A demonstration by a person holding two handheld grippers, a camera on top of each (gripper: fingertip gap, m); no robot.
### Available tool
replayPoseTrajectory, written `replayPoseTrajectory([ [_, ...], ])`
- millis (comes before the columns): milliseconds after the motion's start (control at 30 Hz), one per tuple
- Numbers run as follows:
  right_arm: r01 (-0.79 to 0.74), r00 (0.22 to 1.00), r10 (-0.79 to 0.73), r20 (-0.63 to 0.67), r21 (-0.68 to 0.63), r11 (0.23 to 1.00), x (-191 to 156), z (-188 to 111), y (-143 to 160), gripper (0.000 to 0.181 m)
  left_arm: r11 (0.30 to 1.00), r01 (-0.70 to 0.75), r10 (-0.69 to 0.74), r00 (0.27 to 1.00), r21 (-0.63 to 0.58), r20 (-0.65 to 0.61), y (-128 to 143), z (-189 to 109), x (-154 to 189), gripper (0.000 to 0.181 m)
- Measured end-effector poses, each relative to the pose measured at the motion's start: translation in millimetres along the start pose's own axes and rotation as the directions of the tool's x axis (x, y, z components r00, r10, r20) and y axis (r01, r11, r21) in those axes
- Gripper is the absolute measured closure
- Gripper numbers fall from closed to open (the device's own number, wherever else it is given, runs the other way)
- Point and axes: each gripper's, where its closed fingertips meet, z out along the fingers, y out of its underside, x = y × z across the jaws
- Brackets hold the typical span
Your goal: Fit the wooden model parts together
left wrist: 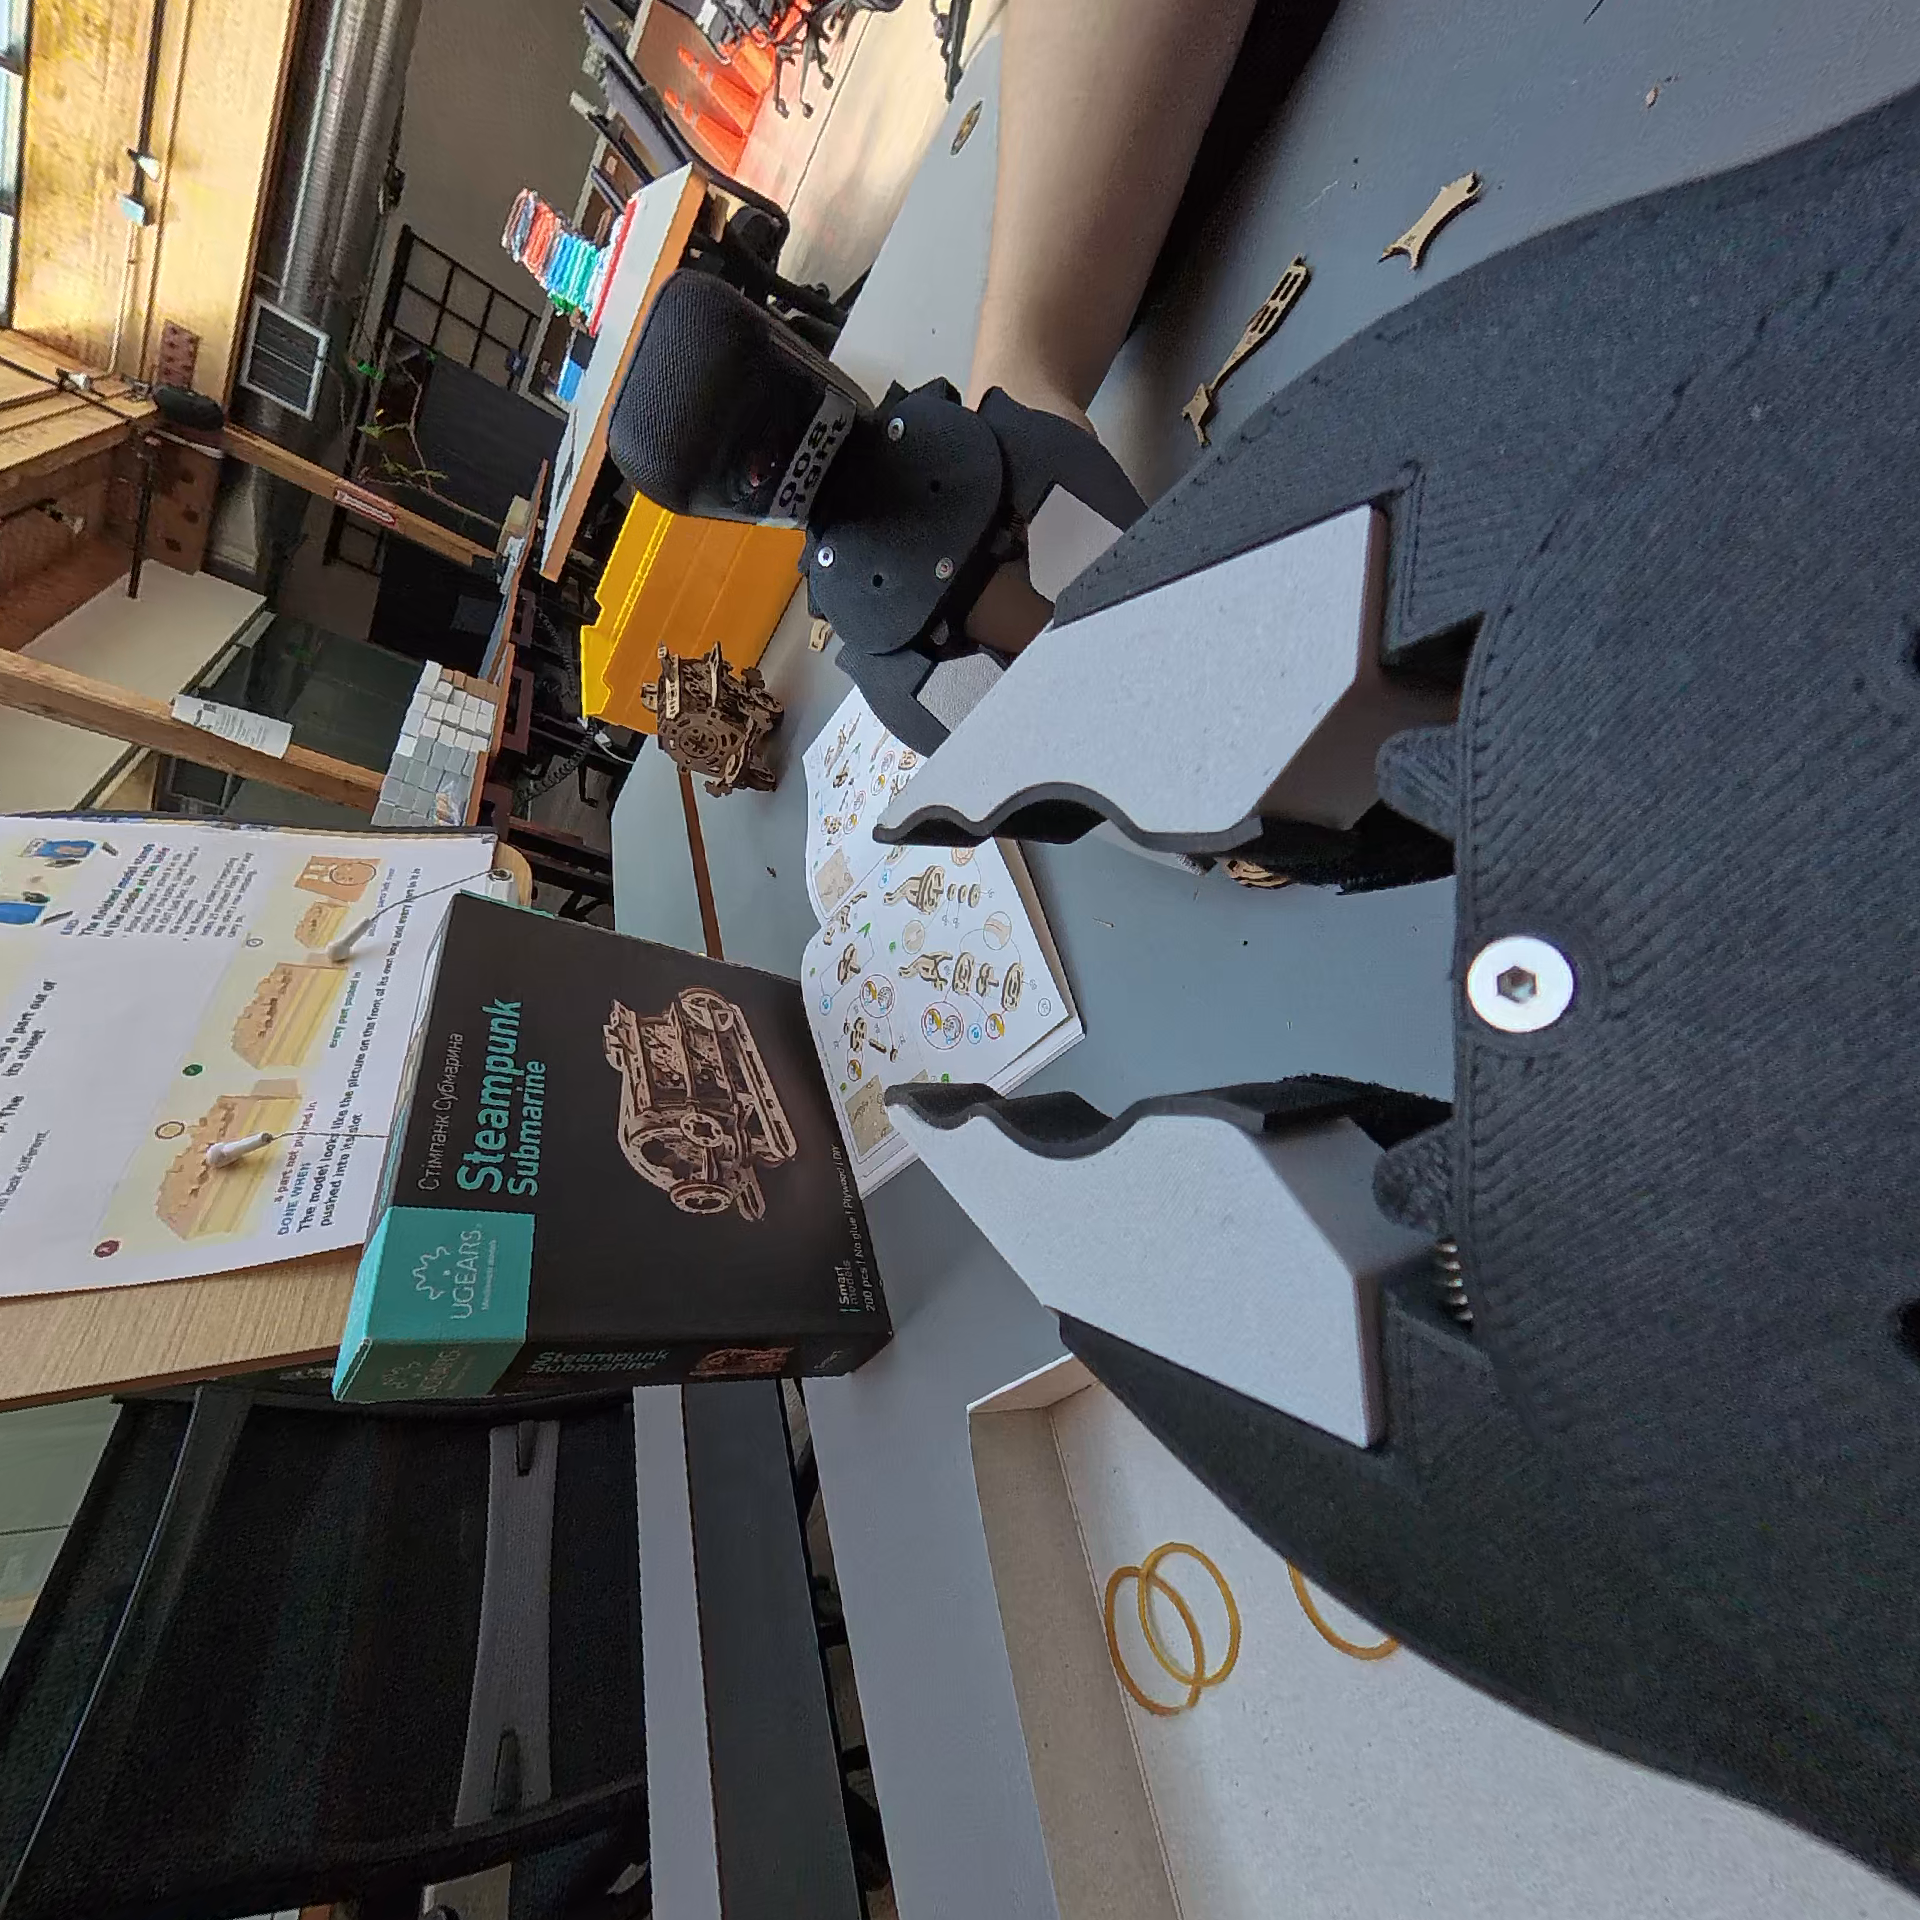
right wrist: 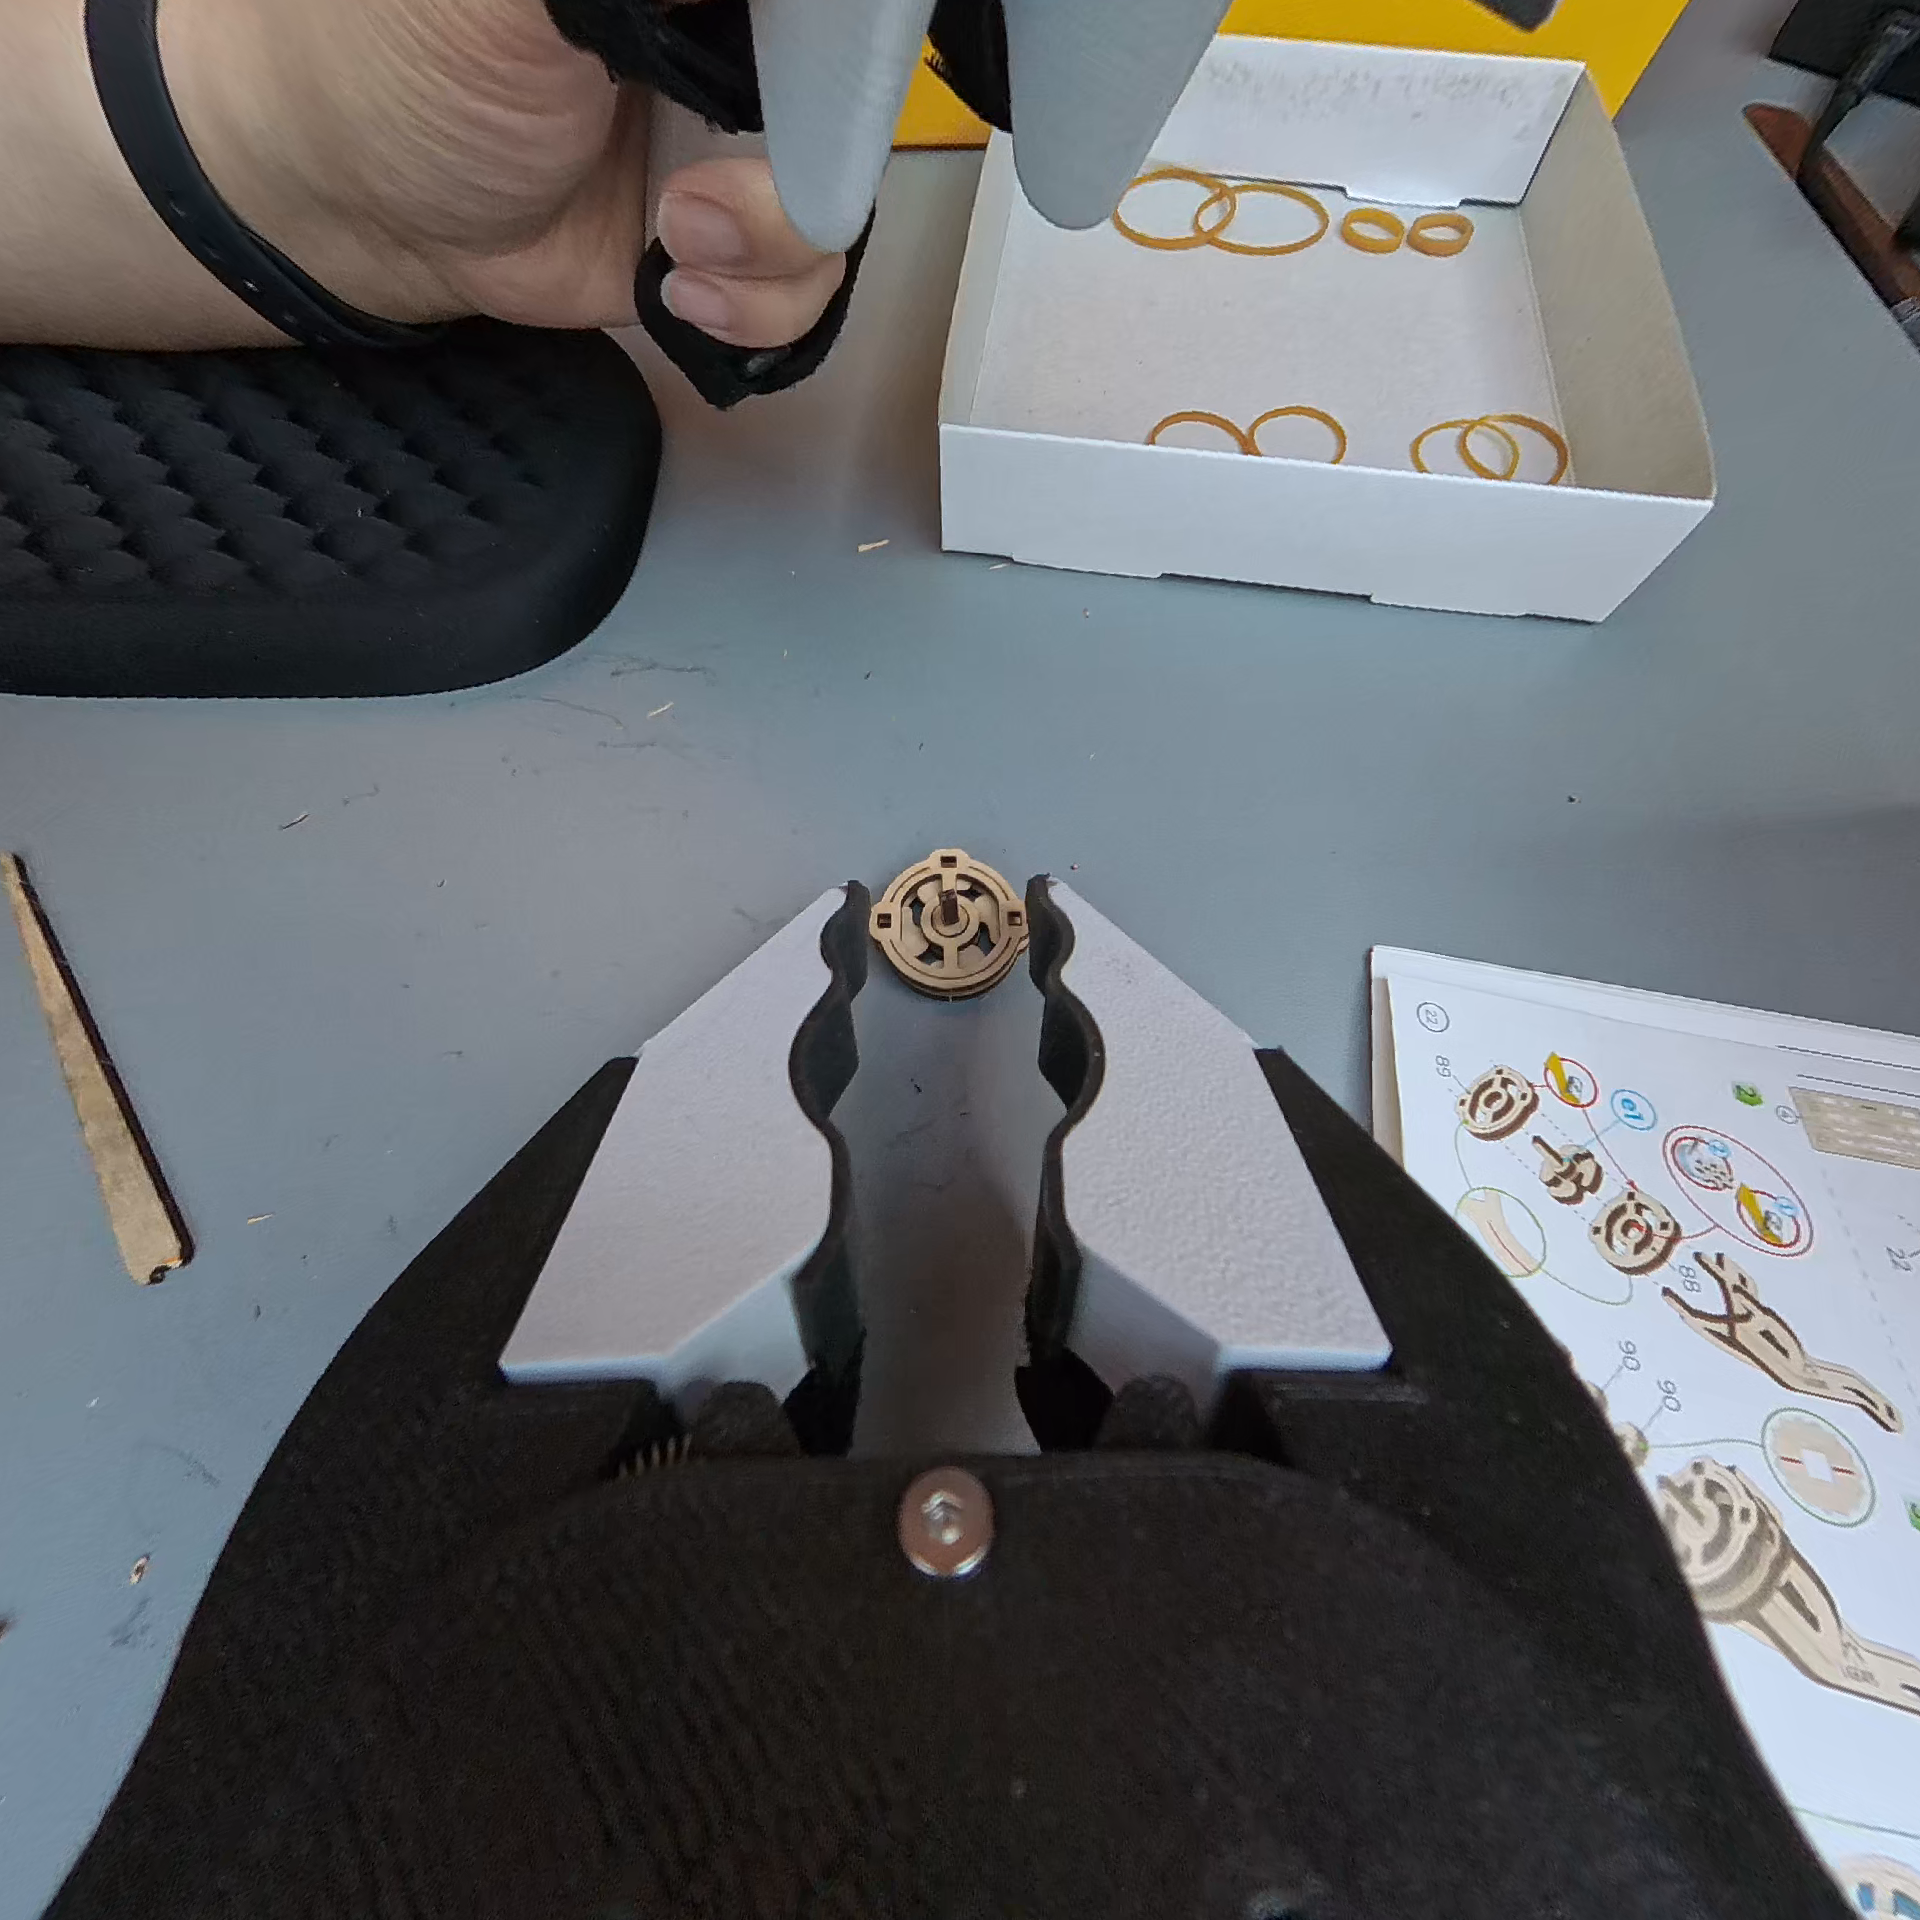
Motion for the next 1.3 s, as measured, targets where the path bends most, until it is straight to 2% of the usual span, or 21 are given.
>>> replayPoseTrajectory([
  [233,0.019,0.999,-0.019,-0.048,0.01,1.0,0.3,-11.4,-1.9,0.148,1.0,-0.012,0.012,1.0,0.008,-0.002,-2.6,-0.7,3.0,0.137],
  [400,0.016,0.987,-0.016,-0.16,0.002,1.0,1.2,-54.5,10.2,0.145,0.999,-0.03,0.03,0.999,0.011,0.013,-3.8,-1.6,1.1,0.137],
  [500,0.01,0.946,-0.013,-0.324,-0.011,1.0,14.7,-105.7,26.3,0.143,0.999,-0.037,0.037,0.999,0.019,0.023,-5.5,-2.8,-1.3,0.137],
  [567,-0.019,0.885,0.007,-0.465,-0.022,1.0,30.9,-156.2,43.5,0.143,0.999,-0.041,0.041,0.999,0.019,0.032,-5.4,-3.1,-3.7,0.138],
  [633,-0.081,0.798,0.064,-0.599,-0.001,0.997,48.8,-215.3,63.5,0.143,0.999,-0.035,0.034,0.999,0.02,0.034,-4.9,-3.2,-5.3,0.138],
  [733,-0.188,0.619,0.14,-0.773,0.028,0.982,73.0,-302.8,99.9,0.143,0.999,-0.026,0.026,0.999,0.018,0.031,-3.8,-2.3,-5.5,0.138],
  [800,-0.281,0.532,0.175,-0.828,0.022,0.959,80.3,-341.4,126.0,0.141,0.999,-0.029,0.028,0.999,0.015,0.03,-2.9,-1.6,-4.9,0.138],
  [867,-0.365,0.457,0.211,-0.864,0.034,0.93,83.8,-365.6,145.9,0.138,0.999,-0.032,0.031,0.999,0.015,0.029,-3.3,-1.8,-3.9,0.138],
  [1000,-0.435,0.404,0.308,-0.861,0.116,0.893,88.7,-373.5,157.7,0.139,0.999,-0.034,0.033,0.999,0.015,0.027,-3.8,-2.0,-2.8,0.138],
  [1300,-0.564,0.399,0.312,-0.862,0.037,0.825,108.4,-368.8,175.0,0.135,1.0,-0.023,0.023,1.0,0.008,0.019,-1.7,-1.1,-2.4,0.138],
])
